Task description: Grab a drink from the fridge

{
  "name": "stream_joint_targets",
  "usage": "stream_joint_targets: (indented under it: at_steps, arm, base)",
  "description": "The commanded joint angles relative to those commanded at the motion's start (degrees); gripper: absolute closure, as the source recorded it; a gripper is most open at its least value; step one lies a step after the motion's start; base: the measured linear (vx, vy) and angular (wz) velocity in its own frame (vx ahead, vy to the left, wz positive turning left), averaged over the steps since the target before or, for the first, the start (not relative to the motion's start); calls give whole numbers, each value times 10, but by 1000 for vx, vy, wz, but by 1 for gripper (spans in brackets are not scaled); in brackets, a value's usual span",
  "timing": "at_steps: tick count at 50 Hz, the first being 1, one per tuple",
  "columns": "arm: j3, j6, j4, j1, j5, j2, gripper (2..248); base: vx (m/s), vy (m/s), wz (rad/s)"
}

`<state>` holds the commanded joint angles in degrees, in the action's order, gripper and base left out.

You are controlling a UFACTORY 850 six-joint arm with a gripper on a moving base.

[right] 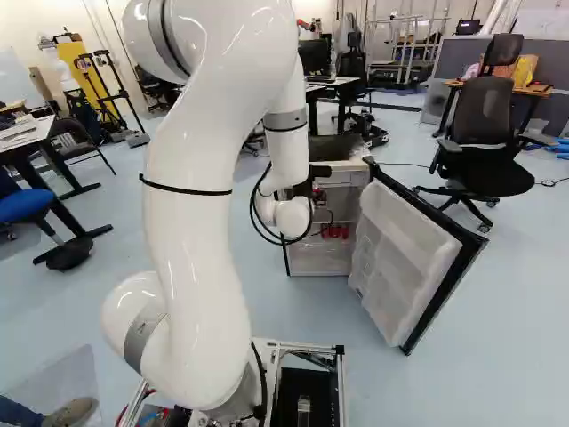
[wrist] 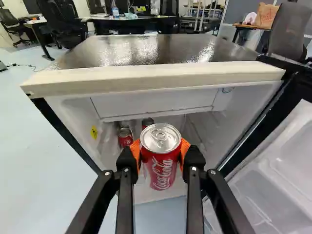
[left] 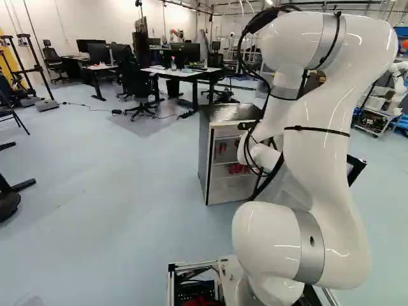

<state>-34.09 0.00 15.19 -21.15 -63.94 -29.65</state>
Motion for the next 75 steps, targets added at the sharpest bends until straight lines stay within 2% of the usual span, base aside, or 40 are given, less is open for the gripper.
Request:
stream_joint_targets:
  at_steps: [34,59,75]
  arm:
    - [31,0,0,-3,0,69,151]
    - [39,0,0,-2,1,109,151]
    - [33,0,0,0,19,126,151]
  base:
    - [0,0,0]
    - [0,0,0]
    - [0,0,0]
